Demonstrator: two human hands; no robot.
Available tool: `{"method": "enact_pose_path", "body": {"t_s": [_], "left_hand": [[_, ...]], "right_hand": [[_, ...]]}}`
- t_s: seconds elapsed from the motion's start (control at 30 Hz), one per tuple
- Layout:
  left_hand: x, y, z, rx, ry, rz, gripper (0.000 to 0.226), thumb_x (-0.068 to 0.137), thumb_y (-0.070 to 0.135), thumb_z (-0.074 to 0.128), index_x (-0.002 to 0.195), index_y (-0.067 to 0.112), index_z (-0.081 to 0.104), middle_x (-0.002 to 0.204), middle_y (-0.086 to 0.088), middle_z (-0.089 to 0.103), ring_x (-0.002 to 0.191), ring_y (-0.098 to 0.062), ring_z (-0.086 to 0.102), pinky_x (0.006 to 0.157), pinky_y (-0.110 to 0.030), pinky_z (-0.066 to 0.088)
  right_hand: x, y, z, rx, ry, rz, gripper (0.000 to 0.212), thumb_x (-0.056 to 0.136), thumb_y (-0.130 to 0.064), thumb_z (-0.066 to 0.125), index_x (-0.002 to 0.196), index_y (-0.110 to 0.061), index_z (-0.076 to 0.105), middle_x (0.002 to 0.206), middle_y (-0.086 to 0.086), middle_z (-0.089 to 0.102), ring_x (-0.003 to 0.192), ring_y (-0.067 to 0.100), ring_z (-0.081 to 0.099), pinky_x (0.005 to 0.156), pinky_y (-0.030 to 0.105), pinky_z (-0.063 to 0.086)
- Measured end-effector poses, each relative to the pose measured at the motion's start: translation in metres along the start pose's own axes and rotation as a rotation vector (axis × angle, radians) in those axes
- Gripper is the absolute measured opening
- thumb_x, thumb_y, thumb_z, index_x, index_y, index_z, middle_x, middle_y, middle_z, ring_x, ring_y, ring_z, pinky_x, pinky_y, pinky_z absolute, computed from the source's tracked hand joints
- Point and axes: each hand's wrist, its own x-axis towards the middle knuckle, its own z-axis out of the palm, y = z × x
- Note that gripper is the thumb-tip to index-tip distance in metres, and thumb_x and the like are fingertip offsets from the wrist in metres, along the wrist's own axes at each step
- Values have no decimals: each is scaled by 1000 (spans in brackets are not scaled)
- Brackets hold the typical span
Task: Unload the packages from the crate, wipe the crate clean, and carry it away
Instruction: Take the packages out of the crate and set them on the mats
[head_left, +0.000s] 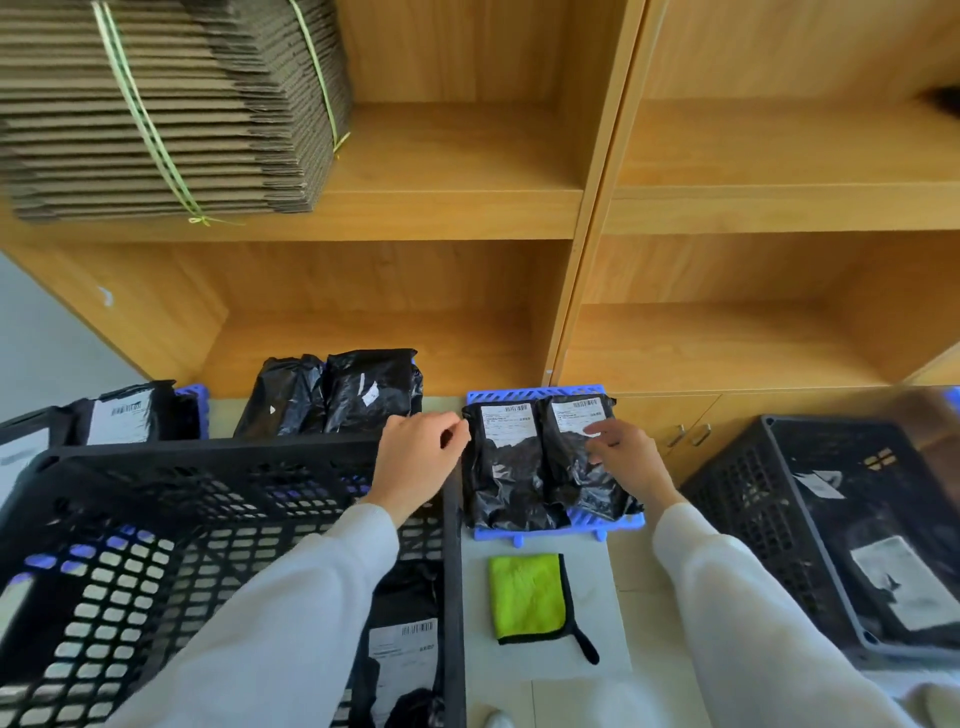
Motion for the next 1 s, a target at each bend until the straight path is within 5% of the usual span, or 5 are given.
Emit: {"method": "enact_pose_path", "body": {"t_s": [0.13,0.2,0.3,0.73,1.0], "left_hand": [[-16,-20,-29,-159,-142,154,28,106,26,49,119,30,73,129,17,68,102,4,63,102,-28,48],[-29,-30,-44,-197,-123,137,31,106,18,48,118,29,74,138,16,63,62,2,58,68,-13,49],[-50,-49,-59,-256,-79,108,33,104,12,48,109,27,76,130,14,68,40,-11,43,48,-14,39],[-145,-138,-69,-676,-228,-209,37,105,7,43,96,25,74,98,18,75,87,-8,71,76,-23,56],[-155,-175,-36,-595,-471,-409,22,103,13,48,112,22,66,106,1,71,90,-14,65,79,-28,52]], "right_hand": [[-33,-38,13,79,-4,-67,15,97,-13,60,108,-18,69,85,-4,76,72,11,73,62,27,57],[-53,-59,24,134,-12,-93,16,99,-12,57,106,-18,69,87,-2,76,68,12,72,60,25,54],[-85,-90,41,222,-21,-123,16,100,-13,56,109,-17,69,88,1,77,62,18,71,53,27,54],[-178,-190,141,273,-221,-243,20,104,-18,55,123,-24,58,92,7,77,68,32,74,59,36,61],[-162,-166,219,-28,-434,160,37,98,-33,58,132,-22,48,105,7,72,77,22,72,67,33,53]]}}
